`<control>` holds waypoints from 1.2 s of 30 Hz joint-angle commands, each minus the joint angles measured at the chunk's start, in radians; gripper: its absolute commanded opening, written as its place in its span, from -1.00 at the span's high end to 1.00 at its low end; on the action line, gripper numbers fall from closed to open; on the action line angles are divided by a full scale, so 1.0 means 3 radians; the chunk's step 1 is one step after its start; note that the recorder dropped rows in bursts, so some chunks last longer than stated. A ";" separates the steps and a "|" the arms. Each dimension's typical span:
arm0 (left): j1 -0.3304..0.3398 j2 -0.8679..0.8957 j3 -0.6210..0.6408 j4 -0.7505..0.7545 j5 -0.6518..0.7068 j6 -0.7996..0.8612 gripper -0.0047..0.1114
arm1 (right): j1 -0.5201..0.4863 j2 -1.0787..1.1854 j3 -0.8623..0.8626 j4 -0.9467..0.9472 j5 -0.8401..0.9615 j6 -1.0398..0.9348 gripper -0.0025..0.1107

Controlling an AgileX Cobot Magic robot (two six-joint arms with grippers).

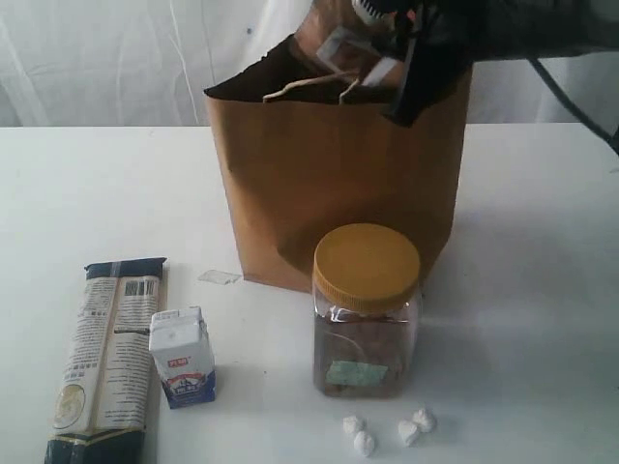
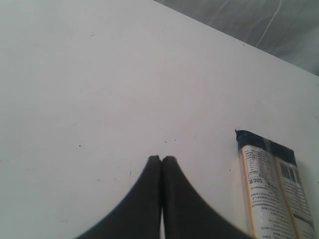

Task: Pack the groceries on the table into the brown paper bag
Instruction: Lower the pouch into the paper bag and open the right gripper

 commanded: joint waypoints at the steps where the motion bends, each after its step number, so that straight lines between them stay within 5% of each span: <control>1: 0.0004 -0.0015 0.0021 0.0045 -0.0009 0.0000 0.92 | 0.0004 0.0273 -0.0039 0.0024 -0.0319 0.0022 0.72; 4: 0.0004 -0.0015 0.0021 0.0045 -0.0009 0.0000 0.92 | 0.0004 0.0388 -0.0039 0.0043 -0.0265 0.0022 0.65; 17: 0.0004 -0.0015 0.0021 0.0044 -0.0003 0.0000 0.92 | 0.0004 0.0043 -0.0039 0.0126 -0.0267 0.0897 -0.26; 30: 0.0004 -0.0015 0.0021 0.0044 -0.0003 0.0000 0.92 | 0.0004 -0.0255 -0.0039 0.0150 0.0270 0.1271 -0.24; 36: 0.0004 -0.0015 0.0021 0.0044 -0.0003 0.0006 0.92 | 0.0004 -0.0772 -0.0039 0.0079 0.0829 0.1446 -0.04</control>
